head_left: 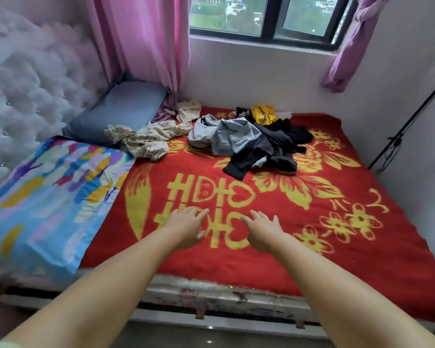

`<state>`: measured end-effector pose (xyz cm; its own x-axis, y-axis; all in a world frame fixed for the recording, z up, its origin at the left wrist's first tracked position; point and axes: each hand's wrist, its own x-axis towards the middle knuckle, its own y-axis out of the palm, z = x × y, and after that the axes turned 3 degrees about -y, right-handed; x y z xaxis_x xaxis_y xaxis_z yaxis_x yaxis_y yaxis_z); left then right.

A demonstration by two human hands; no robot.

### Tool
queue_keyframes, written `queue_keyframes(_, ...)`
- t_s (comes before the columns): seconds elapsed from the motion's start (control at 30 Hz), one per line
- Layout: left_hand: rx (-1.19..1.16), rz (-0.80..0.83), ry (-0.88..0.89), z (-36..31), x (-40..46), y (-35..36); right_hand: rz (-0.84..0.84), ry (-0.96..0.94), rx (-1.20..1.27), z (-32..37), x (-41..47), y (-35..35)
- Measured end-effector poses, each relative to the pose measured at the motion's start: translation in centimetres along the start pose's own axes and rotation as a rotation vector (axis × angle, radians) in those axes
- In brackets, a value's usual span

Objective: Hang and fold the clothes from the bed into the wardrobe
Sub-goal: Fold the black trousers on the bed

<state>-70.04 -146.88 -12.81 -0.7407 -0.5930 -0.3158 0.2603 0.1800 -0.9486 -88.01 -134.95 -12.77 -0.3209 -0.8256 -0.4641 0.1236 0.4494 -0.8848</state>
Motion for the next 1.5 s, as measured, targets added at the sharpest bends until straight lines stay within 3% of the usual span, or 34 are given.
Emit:
queue_keyframes(0.17,0.073,0.051,0.052,0.5,7.5,-1.3,-0.025,0.063,0.102,-2.4,4.0,-1.1)
queue_keyframes(0.47,0.052,0.082,0.258,-7.4,20.5,-1.2,0.099,0.213,0.2,-14.5,10.7,1.7)
queue_keyframes(0.7,-0.075,0.172,0.109,-11.3,34.4,1.0,0.193,0.148,0.245,-25.0,22.9,4.4)
queue_keyframes(0.87,-0.178,0.19,0.012,-12.3,41.5,5.2,0.241,0.107,0.297,-28.0,31.6,7.7)
queue_keyframes(1.1,-0.078,0.012,-0.09,-9.1,52.8,11.8,-0.079,0.032,0.447,-25.3,44.5,13.9)
queue_keyframes(1.2,-0.012,-0.026,-0.13,-7.8,58.2,14.3,-0.133,0.027,0.314,-24.2,47.1,17.5)
queue_keyframes(1.33,0.01,-0.046,-0.17,-7.0,63.6,16.0,-0.407,0.055,0.233,-24.0,47.8,19.5)
queue_keyframes(1.5,-0.083,-0.07,-0.203,-5.1,67.9,13.8,-0.436,0.059,0.169,-24.1,48.5,20.7)
